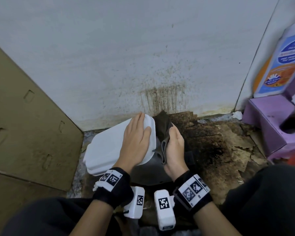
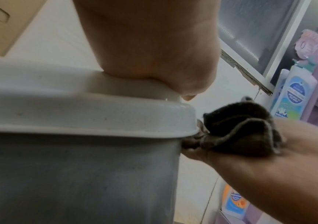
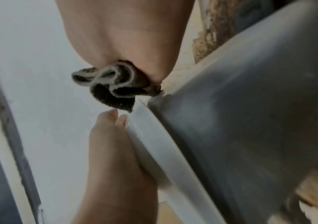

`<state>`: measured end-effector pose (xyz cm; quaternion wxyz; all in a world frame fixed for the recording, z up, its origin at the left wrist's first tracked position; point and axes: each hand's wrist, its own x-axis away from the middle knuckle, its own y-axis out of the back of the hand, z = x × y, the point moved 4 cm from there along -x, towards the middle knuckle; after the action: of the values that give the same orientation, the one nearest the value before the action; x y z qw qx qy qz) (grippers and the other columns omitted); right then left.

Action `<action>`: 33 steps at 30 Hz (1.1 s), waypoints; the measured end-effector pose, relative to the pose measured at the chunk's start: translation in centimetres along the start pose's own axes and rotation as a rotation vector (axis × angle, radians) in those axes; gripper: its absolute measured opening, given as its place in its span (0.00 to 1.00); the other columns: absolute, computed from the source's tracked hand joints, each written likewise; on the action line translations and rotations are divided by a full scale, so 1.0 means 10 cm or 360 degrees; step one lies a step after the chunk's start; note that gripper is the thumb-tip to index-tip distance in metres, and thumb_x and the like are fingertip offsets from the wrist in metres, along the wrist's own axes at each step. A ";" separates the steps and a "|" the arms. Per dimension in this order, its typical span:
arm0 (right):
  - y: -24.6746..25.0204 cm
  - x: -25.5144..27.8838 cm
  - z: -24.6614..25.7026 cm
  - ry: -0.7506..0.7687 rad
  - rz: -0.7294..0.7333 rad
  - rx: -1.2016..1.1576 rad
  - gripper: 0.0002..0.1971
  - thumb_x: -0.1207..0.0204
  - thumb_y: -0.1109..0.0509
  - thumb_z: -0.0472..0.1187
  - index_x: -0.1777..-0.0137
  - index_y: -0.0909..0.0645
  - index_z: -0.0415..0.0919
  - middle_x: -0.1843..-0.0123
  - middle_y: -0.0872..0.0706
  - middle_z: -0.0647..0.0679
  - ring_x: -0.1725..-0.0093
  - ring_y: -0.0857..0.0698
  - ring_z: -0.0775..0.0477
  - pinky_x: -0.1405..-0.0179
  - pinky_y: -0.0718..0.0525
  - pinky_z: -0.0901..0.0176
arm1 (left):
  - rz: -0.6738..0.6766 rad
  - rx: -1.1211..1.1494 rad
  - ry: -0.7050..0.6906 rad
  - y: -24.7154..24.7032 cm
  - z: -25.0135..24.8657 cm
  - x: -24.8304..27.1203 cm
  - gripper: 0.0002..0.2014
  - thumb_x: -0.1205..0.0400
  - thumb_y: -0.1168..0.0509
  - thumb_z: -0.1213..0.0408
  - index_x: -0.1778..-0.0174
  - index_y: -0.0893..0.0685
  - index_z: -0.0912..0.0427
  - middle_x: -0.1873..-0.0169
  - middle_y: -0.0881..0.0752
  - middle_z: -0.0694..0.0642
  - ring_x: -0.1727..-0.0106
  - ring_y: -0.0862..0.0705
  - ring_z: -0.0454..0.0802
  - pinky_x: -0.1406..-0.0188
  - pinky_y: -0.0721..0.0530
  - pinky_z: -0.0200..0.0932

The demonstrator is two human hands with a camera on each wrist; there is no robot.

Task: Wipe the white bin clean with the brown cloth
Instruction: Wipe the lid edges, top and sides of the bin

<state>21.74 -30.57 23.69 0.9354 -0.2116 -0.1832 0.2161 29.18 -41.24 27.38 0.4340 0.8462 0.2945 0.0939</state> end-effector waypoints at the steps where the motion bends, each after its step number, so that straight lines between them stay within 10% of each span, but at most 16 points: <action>1: -0.02 0.01 0.04 0.0063 0.0050 0.0118 0.19 0.06 0.47 0.44 0.24 0.20 0.48 0.32 0.11 0.52 0.31 0.14 0.52 0.24 0.19 0.46 | 0.0010 0.0015 -0.0008 -0.03 -0.03 0.00 0.28 0.04 0.54 0.55 0.07 0.47 0.55 0.08 0.47 0.46 0.09 0.51 0.39 0.12 0.58 0.36; 6: 0.01 0.06 0.12 0.0373 0.0217 0.0664 0.21 0.06 0.50 0.48 0.16 0.30 0.50 0.20 0.23 0.57 0.22 0.26 0.64 0.22 0.28 0.68 | 0.0072 0.0380 0.0057 -0.14 -0.20 0.03 0.29 0.07 0.58 0.50 0.07 0.48 0.52 0.08 0.48 0.43 0.09 0.52 0.36 0.09 0.53 0.44; 10: 0.17 0.03 0.14 0.0457 0.0257 0.0868 0.18 0.07 0.49 0.52 0.20 0.32 0.68 0.16 0.26 0.50 0.27 0.24 0.53 0.22 0.29 0.54 | 0.0019 0.1152 0.0125 -0.18 -0.34 0.05 0.23 0.04 0.51 0.53 0.11 0.35 0.44 0.13 0.35 0.35 0.16 0.40 0.23 0.21 0.40 0.23; 13: 0.31 -0.04 0.22 0.0442 0.0231 0.0951 0.20 0.07 0.49 0.49 0.18 0.31 0.61 0.18 0.23 0.51 0.33 0.18 0.61 0.27 0.23 0.63 | -0.0145 0.1404 0.0186 -0.17 -0.27 0.00 0.23 0.09 0.45 0.54 0.16 0.25 0.46 0.18 0.25 0.37 0.18 0.32 0.26 0.24 0.34 0.27; 15: 0.42 -0.06 0.28 0.0422 0.0183 0.0984 0.22 0.06 0.48 0.47 0.15 0.31 0.52 0.30 0.15 0.57 0.54 0.16 0.69 0.51 0.22 0.77 | -0.0220 0.1370 0.0219 -0.13 -0.21 0.00 0.21 0.08 0.45 0.61 0.19 0.22 0.46 0.21 0.22 0.36 0.22 0.30 0.22 0.27 0.33 0.25; 18: 0.56 -0.07 0.35 0.0402 0.0105 0.1022 0.22 0.06 0.48 0.47 0.15 0.31 0.50 0.59 0.16 0.56 0.72 0.28 0.56 0.71 0.29 0.71 | -0.0273 0.0931 0.0208 -0.05 0.05 0.07 0.20 0.07 0.44 0.62 0.19 0.24 0.44 0.21 0.24 0.37 0.22 0.31 0.24 0.23 0.34 0.29; 23: 0.79 -0.13 0.40 0.0295 0.0096 0.1112 0.22 0.07 0.50 0.51 0.15 0.31 0.55 0.37 0.15 0.59 0.47 0.17 0.63 0.54 0.24 0.78 | -0.0426 -0.0075 0.0537 0.16 0.78 0.25 0.26 0.12 0.43 0.53 0.19 0.27 0.62 0.18 0.29 0.64 0.14 0.38 0.62 0.14 0.41 0.64; 27: 0.86 -0.12 0.47 0.0195 0.0051 0.1180 0.23 0.06 0.50 0.50 0.13 0.34 0.52 0.40 0.17 0.64 0.45 0.19 0.64 0.52 0.23 0.78 | -0.0149 0.0040 0.1199 0.18 1.22 0.46 0.42 0.15 0.53 0.36 0.17 0.37 0.69 0.17 0.35 0.73 0.16 0.36 0.71 0.19 0.35 0.68; 31: 0.90 -0.12 0.50 0.0145 0.0002 0.1187 0.23 0.06 0.50 0.48 0.12 0.35 0.49 0.44 0.17 0.58 0.42 0.21 0.51 0.52 0.21 0.71 | -0.0053 0.0246 0.1194 0.08 1.25 0.51 0.40 0.09 0.56 0.36 0.15 0.36 0.68 0.20 0.26 0.72 0.23 0.25 0.70 0.28 0.25 0.61; 33: 0.94 -0.13 0.46 0.0124 -0.0039 0.1172 0.24 0.06 0.50 0.49 0.12 0.37 0.51 0.30 0.19 0.52 0.38 0.18 0.57 0.42 0.21 0.70 | -0.0107 0.0194 0.1162 0.02 1.18 0.51 0.39 0.09 0.57 0.36 0.17 0.34 0.69 0.22 0.26 0.73 0.24 0.26 0.71 0.25 0.26 0.66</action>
<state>15.61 -22.03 22.78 0.9576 0.1333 -0.0598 0.2481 38.29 -46.41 19.92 0.2520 0.7712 0.4627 0.3574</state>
